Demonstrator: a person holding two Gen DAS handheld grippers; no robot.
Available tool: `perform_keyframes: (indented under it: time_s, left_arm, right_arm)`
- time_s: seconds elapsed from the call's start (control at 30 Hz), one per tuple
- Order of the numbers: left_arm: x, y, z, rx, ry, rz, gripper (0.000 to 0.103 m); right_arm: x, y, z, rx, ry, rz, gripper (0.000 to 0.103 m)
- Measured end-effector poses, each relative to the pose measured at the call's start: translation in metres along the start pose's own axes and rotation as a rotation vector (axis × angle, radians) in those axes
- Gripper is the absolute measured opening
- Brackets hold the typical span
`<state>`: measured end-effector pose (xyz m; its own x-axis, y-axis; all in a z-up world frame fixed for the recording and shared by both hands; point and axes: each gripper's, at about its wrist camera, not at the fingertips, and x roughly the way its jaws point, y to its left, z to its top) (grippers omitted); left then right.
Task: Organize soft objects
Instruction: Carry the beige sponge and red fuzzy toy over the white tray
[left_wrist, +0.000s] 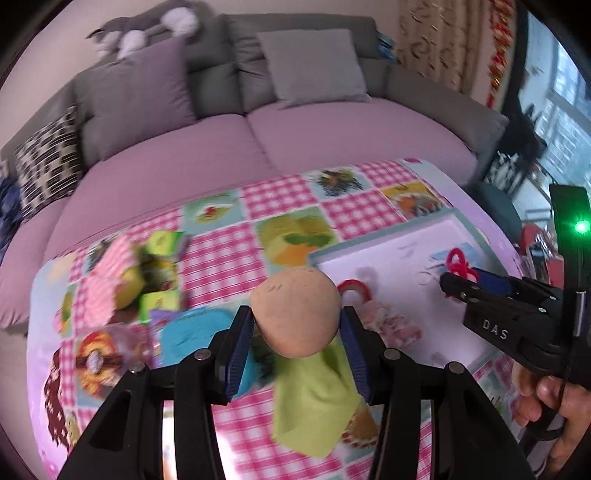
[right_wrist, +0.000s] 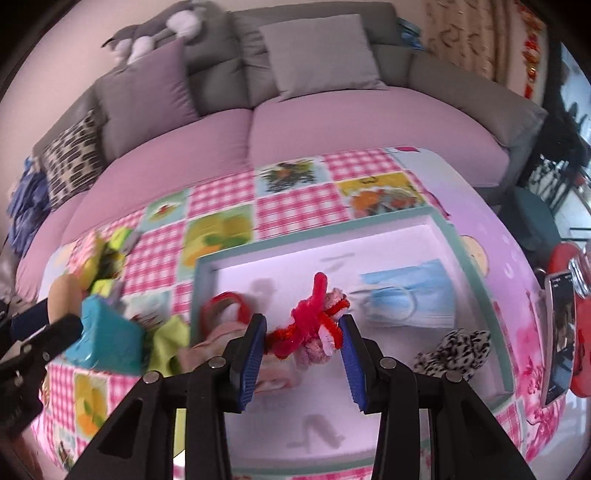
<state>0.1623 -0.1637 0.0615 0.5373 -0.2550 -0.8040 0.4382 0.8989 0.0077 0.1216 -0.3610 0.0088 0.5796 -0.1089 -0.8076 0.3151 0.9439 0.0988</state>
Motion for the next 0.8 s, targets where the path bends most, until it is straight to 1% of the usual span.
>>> perform_keyframes:
  time_s: [0.1,0.17,0.4,0.63,0.73,0.8]
  left_arm:
    - [0.017,-0.018,0.009,0.035,0.028,-0.021,0.05]
    - [0.031,-0.028,0.013,0.042,0.055,-0.022,0.05]
    - [0.065,-0.053,0.018,0.073,0.091,-0.037,0.05]
    - [0.092,-0.07,0.022,0.072,0.1,-0.04,0.05]
    - [0.098,-0.08,0.025,0.082,0.083,-0.034,0.05]
    - [0.105,-0.087,0.025,0.092,0.089,-0.041,0.05]
  right_arm:
    - [0.008,-0.013,0.001,0.037,0.013,-0.025,0.043]
    - [0.013,-0.02,0.002,0.048,0.014,-0.044,0.043]
    - [0.02,-0.036,-0.001,0.09,0.028,-0.085,0.043]
    - [0.021,-0.05,-0.002,0.12,0.03,-0.106,0.043]
    - [0.022,-0.054,-0.003,0.133,0.035,-0.1,0.043]
    - [0.022,-0.056,-0.003,0.137,0.037,-0.095,0.043]
